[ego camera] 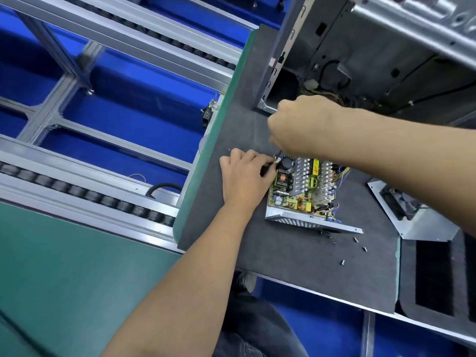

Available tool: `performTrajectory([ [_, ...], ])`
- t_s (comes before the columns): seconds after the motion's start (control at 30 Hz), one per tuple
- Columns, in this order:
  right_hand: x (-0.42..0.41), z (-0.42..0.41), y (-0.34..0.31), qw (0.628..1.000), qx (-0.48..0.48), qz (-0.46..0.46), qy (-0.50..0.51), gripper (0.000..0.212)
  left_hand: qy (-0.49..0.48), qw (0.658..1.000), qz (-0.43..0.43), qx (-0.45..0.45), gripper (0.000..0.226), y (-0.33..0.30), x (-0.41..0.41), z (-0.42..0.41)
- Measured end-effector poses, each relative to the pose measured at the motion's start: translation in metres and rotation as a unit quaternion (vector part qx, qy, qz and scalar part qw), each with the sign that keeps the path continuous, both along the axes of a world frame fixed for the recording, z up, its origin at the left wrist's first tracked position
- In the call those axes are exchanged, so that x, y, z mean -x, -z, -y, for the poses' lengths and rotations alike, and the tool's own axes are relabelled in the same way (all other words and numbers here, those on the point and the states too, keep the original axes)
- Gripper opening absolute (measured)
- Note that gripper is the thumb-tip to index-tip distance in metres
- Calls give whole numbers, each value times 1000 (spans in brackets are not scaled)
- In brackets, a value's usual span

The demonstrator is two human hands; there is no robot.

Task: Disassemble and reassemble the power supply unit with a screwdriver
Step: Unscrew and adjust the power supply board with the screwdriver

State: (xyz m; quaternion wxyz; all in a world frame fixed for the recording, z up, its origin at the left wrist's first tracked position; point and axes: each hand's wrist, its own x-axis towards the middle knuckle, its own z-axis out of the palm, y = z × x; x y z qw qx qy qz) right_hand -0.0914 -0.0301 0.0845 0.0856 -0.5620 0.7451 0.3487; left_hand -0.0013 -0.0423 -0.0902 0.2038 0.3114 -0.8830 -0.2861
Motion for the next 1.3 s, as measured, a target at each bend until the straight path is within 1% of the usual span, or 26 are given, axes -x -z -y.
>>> performTrajectory([
  [0.07,3,2,-6,998,-23,7,54,31,3,1000,1,-2,15,-2,0,0],
  [0.1,7,0,-9,997,-33,11,67,34,3,1000,0,-3,15,-2,0,0],
  [0.13,10,-1,-12,997,-36,16,61,31,1,1000,-2,-3,14,-2,0,0],
  [0.2,10,-3,-16,999,-36,25,-2,21,-3,1000,-6,2,14,-1,0,0],
  [0.23,9,-3,-17,998,-46,9,-42,13,-3,1000,-8,5,14,0,0,0],
  [0.27,6,-2,-19,996,-55,-1,-72,13,-3,1000,-9,7,14,2,1,0],
  [0.33,3,1,-21,991,-57,-6,-121,39,-2,1000,-7,7,15,4,-1,0],
  [0.37,3,2,-20,989,-61,-1,-131,44,0,1000,-5,7,15,4,-1,0],
  [0.43,0,2,-14,989,-58,-2,-139,43,5,1000,-1,5,14,4,1,0],
  [0.5,-5,3,-5,994,-34,-3,-108,36,7,1000,-4,12,13,3,2,-1],
  [0.6,-8,7,2,999,27,11,-17,12,3,1000,-11,8,12,3,1,0],
  [0.7,4,6,-1,997,13,17,69,23,1,1000,-19,-2,13,0,-2,0],
  [0.77,11,0,-6,997,8,34,63,21,-2,1000,-24,-3,12,-1,-1,-1],
  [0.87,11,-5,-11,999,-24,24,-37,9,0,1000,-16,-1,13,0,0,0],
  [0.9,9,-3,-11,998,-29,17,-61,9,2,1000,-11,-2,14,0,-1,0],
  [0.97,5,0,-12,996,-21,23,-81,25,8,1000,-2,-5,17,0,-1,1],
  [1.0,3,2,-13,996,-19,24,-84,29,9,1000,1,-6,18,0,-1,1],
  [1.07,2,4,-7,997,-9,15,-80,25,11,1000,6,-5,19,0,-1,1],
  [1.17,0,7,-1,998,8,3,-55,6,9,1000,2,0,17,0,-1,1],
  [1.2,0,7,1,999,17,-6,-33,9,8,1000,-3,1,16,1,-2,1],
  [1.23,1,7,2,1000,19,-13,-9,16,7,1000,-9,2,15,1,-2,0],
  [1.3,1,6,2,998,19,-6,53,26,4,1000,-16,5,15,1,-2,0],
])
